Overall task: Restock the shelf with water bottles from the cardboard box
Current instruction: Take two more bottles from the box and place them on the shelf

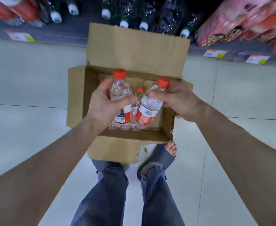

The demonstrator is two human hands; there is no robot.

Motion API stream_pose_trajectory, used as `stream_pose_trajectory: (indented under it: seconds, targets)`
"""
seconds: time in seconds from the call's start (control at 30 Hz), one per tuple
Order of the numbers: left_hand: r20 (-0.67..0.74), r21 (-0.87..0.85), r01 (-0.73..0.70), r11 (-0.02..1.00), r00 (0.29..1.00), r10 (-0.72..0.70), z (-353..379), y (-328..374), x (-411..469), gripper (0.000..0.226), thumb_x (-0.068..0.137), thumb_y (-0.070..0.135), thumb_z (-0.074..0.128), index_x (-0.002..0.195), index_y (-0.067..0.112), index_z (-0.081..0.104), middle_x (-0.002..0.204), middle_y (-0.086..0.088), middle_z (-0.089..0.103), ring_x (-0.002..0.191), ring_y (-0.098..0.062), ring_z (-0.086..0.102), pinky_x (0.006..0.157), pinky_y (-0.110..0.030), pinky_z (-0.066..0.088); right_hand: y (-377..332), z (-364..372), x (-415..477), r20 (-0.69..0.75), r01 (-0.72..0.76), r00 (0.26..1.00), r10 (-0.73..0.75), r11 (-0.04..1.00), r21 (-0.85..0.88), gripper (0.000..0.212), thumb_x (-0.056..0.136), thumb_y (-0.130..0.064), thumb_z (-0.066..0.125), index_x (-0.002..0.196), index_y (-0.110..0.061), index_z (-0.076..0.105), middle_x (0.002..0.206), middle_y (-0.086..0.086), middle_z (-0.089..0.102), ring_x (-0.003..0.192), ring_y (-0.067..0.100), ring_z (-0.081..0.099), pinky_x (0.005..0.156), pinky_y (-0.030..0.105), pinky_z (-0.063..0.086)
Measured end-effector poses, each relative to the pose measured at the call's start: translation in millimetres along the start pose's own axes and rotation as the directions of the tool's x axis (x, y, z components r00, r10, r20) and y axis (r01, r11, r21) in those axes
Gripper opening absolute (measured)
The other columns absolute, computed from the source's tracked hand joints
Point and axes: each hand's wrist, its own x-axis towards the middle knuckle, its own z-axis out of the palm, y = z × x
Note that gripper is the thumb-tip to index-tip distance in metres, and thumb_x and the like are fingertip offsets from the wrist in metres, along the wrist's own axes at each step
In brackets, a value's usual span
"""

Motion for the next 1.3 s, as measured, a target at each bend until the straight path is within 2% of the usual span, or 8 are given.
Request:
stream_pose_trajectory:
  seconds: [0.13,0.3,0.47,0.7,0.8,0.9,1.07,1.3]
  targets:
    - [0.069,-0.032,-0.075,0.997,0.995,0.077,-71,94,-32,0.046,0.078,0.002,0.086,0.118,0.02,0.071,0.095,0.008,0.08,0.084,-0.007,0.075,0.077,-0.026,0.06,-89,10,-48,-0.001,0.004,1.0,-0.004,0.985,0.173,0.043,0.08,-0.017,0.081,0.114,0.007,0.069,0.114,0.025,0.072,0.105,0.038,0.07,0.101,0.051,0.051]
    - [0.127,-0.05,-0.138,0.989,0.982,0.144,-143,216,-99,0.044,0.081,0.004,0.084,0.121,0.017,0.071,0.097,0.008,0.08,0.086,-0.007,0.075,0.077,-0.023,0.058,-204,48,-129,-0.021,0.026,1.0,-0.019,0.889,0.458,0.038,0.085,-0.029,0.077,0.117,-0.01,0.069,0.106,0.009,0.074,0.095,0.024,0.069,0.088,0.043,0.05]
    - [0.068,-0.091,-0.217,0.972,0.972,0.224,-208,321,-191,0.046,0.079,0.009,0.088,0.117,0.025,0.066,0.081,0.022,0.077,0.076,0.009,0.071,0.066,-0.008,0.052,-321,97,-223,-0.059,0.145,0.989,-0.136,0.807,0.573,0.026,0.092,-0.03,0.072,0.112,-0.013,0.069,0.104,0.007,0.069,0.102,0.027,0.064,0.104,0.052,0.046]
    - [-0.074,-0.161,-0.355,0.921,0.935,0.347,-298,390,-343,0.039,0.084,0.006,0.083,0.119,0.019,0.072,0.102,0.002,0.08,0.092,-0.014,0.075,0.081,-0.034,0.059,-456,161,-369,-0.058,0.425,0.903,-0.426,0.862,0.276,0.021,0.096,-0.021,0.069,0.108,-0.003,0.069,0.103,0.009,0.071,0.092,0.021,0.066,0.086,0.034,0.053]
    - [-0.129,-0.125,-0.457,0.881,0.888,0.442,-340,406,-418,0.038,0.083,0.007,0.084,0.115,0.024,0.074,0.105,0.003,0.08,0.095,-0.014,0.075,0.085,-0.033,0.058,-497,199,-435,-0.078,0.556,0.831,-0.551,0.819,0.143,0.009,0.093,-0.015,0.072,0.1,-0.008,0.073,0.09,0.001,0.074,0.078,0.011,0.068,0.071,0.023,0.055]
    - [-0.214,-0.057,-0.523,0.85,0.838,0.501,-385,420,-497,0.038,0.082,0.005,0.085,0.109,0.029,0.073,0.096,0.015,0.08,0.088,-0.001,0.074,0.075,-0.015,0.056,-529,243,-499,-0.056,0.672,0.74,-0.67,0.74,0.027,0.014,0.088,-0.017,0.077,0.102,-0.016,0.077,0.096,-0.002,0.078,0.086,0.009,0.071,0.084,0.029,0.059]
    - [-0.344,0.029,-0.586,0.81,0.755,0.559,-467,423,-610,0.041,0.083,0.006,0.084,0.117,0.024,0.071,0.088,0.024,0.078,0.082,0.01,0.072,0.068,-0.006,0.051,-577,323,-593,0.052,0.774,0.632,-0.773,0.633,-0.006,0.018,0.087,-0.019,0.079,0.104,-0.015,0.078,0.094,-0.004,0.079,0.086,0.007,0.073,0.079,0.021,0.059]
    - [-0.544,0.089,-0.63,0.772,0.618,0.567,-590,400,-722,0.044,0.081,0.024,0.088,0.121,0.034,0.073,0.106,0.017,0.079,0.098,0.002,0.073,0.081,-0.018,0.052,-627,458,-671,0.235,0.82,0.552,-0.8,0.572,0.018,0.033,0.084,-0.026,0.081,0.116,-0.021,0.076,0.109,-0.004,0.077,0.098,0.012,0.074,0.092,0.033,0.055]
